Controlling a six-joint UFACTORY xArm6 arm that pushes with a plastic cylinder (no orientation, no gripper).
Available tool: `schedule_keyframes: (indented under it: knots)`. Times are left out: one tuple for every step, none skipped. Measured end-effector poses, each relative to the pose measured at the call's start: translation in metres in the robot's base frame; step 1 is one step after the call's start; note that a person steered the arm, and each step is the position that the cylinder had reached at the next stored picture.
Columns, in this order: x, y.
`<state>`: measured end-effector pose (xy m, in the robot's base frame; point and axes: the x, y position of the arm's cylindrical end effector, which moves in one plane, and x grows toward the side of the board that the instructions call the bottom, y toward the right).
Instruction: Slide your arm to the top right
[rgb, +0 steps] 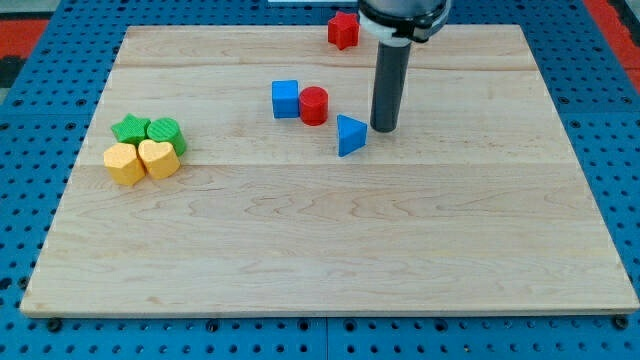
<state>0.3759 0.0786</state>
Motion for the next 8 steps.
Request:
schedule_keyframes:
  knots:
    - [-0.038,-0.004]
    - [-0.069,-0.045]
    - [-0.088,-0.114]
    - [-0.09,-0.189]
    - [-0.065,-0.228]
    - [-0.046,-0.204]
    - [-0.041,-0.167]
    - [-0.041,-0.122]
